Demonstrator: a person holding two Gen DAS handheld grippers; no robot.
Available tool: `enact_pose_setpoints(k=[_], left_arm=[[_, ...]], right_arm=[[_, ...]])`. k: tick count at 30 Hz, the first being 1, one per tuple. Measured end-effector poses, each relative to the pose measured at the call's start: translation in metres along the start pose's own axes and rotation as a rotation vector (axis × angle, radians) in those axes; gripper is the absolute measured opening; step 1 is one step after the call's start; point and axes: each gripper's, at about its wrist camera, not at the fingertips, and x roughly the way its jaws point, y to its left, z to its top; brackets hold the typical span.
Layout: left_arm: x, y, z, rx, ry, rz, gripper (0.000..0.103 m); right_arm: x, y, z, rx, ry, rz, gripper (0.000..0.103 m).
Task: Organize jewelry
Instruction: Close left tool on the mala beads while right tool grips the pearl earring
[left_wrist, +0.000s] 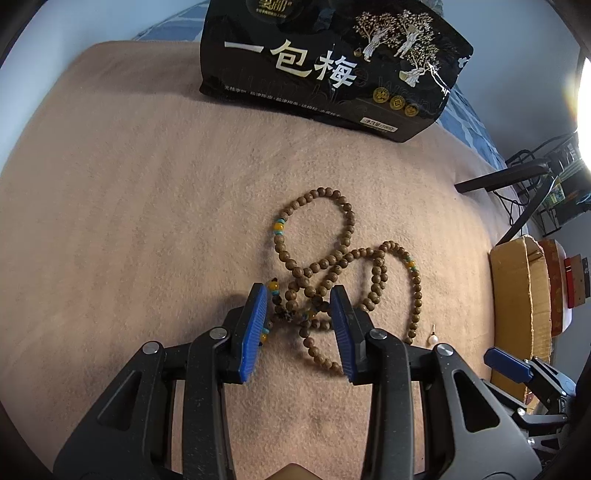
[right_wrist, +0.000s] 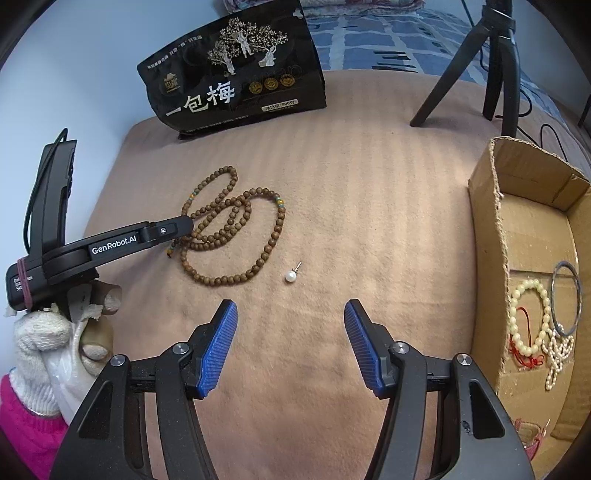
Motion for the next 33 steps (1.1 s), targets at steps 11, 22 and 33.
enact_pose_setpoints(k=[11,22,33], left_arm=[[0.012,-0.006,-0.005,0.036,0.042,-0.008,0.045],[0.013,-0.018,-0.012,0.118,0.053,-0.033,0.05],[-0.008,-0.058,-0.031,0.506,-0.017,0.093,0.05]], right_arm=[[0.015,-0.002,0.003,0.012,0.021,-0.003,0.059],[0.026,-0.002,0.009,0.026,0.033,-0.011,0.059],[0.02,-0.013,0.01,0.061,0.035,0.008,0.059]])
